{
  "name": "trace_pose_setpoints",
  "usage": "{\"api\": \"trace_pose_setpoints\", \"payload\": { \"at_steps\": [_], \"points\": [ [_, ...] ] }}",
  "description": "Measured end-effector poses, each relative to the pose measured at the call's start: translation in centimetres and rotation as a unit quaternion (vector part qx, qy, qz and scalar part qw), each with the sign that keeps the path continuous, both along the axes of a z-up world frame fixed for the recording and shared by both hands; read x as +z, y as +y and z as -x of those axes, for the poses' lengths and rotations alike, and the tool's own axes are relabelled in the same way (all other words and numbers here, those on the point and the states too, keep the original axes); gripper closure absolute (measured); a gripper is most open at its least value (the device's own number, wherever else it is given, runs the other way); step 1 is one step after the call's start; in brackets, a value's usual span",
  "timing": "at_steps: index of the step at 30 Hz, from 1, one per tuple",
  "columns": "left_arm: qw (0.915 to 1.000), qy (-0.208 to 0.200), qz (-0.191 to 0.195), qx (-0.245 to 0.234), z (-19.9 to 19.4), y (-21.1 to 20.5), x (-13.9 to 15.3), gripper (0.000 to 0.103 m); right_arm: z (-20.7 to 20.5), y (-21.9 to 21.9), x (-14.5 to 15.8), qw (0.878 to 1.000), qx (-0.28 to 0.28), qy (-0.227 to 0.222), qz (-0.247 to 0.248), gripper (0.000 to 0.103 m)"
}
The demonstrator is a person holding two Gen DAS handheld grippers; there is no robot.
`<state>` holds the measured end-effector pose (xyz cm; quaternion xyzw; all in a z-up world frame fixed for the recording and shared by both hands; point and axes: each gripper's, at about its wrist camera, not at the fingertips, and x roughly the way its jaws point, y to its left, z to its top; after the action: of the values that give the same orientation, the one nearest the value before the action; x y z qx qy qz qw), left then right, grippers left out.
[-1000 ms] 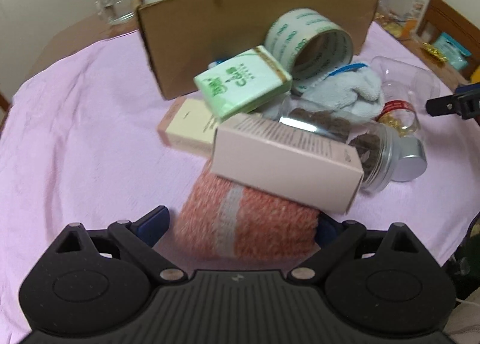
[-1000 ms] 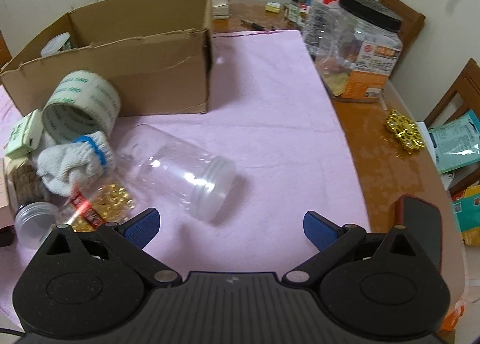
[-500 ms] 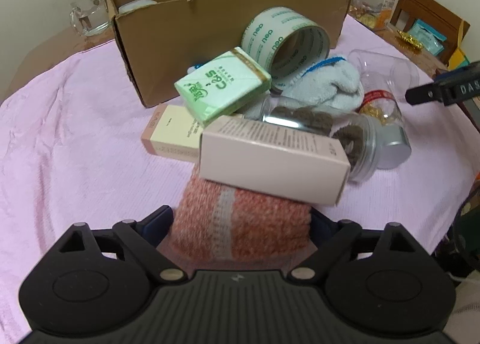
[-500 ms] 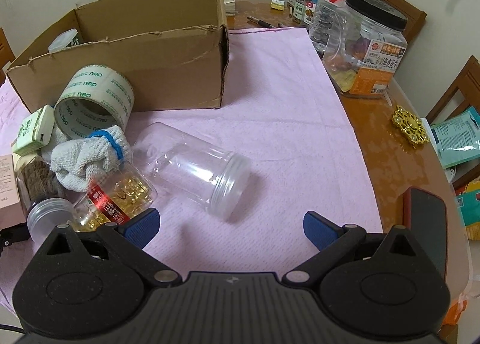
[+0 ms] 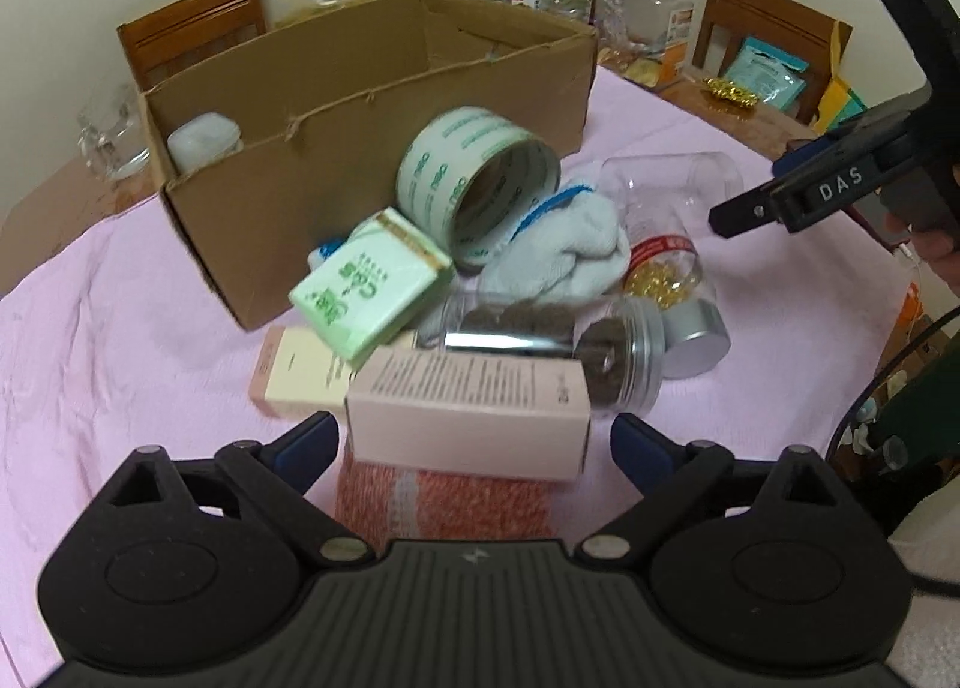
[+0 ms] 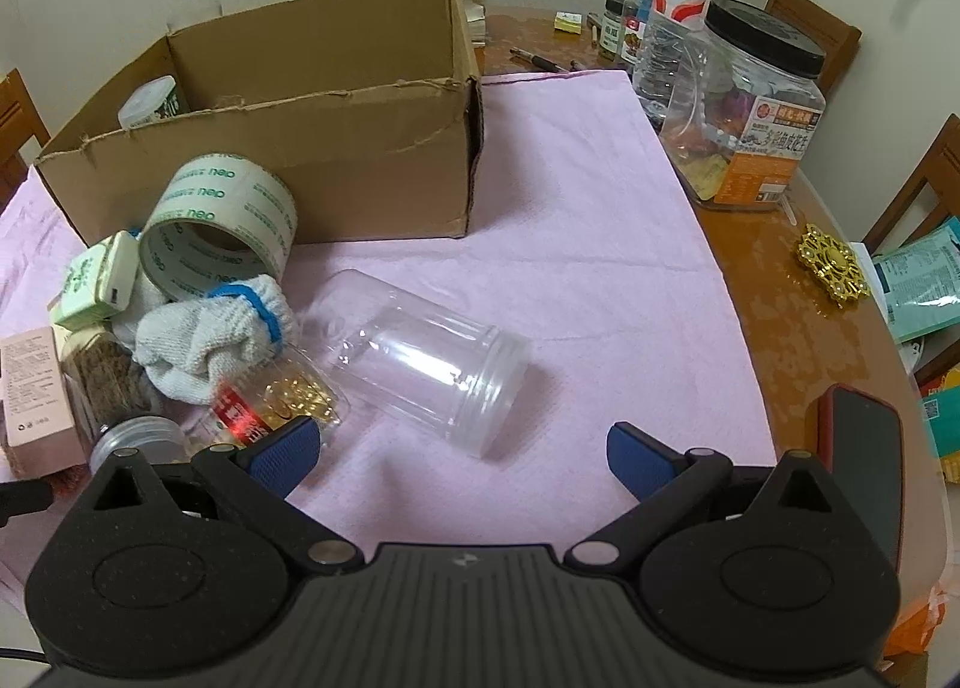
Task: Organize objects
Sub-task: 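Grasp the pink carton with left tool while right tool moves to the clear plastic jar, then close right tool on the clear plastic jar while left tool holds the pink carton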
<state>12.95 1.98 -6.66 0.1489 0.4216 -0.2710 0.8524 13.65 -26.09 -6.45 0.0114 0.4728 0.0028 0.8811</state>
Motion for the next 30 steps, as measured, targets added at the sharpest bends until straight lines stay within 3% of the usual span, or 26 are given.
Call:
{"api": "trace_pose_setpoints", "payload": {
  "at_steps": [10, 15, 30],
  "points": [
    [0.9997, 0.004, 0.017, -0.014, -0.8, -0.1, 0.2, 0.010, -1.9, 0.8, -0.1, 0.999, 0.001, 0.014, -0.043, 0.000],
    [0.9996, 0.017, 0.021, -0.007, -1.5, -0.2, -0.2, 0.021, -3.2, 1.0, 0.3, 0.998, 0.000, 0.009, -0.057, 0.000],
    [0.9989, 0.024, 0.032, 0.027, -2.0, 0.4, -0.2, 0.021, -6.7, 1.7, -0.6, 0.999, -0.013, 0.020, -0.048, 0.000]
  ]
}}
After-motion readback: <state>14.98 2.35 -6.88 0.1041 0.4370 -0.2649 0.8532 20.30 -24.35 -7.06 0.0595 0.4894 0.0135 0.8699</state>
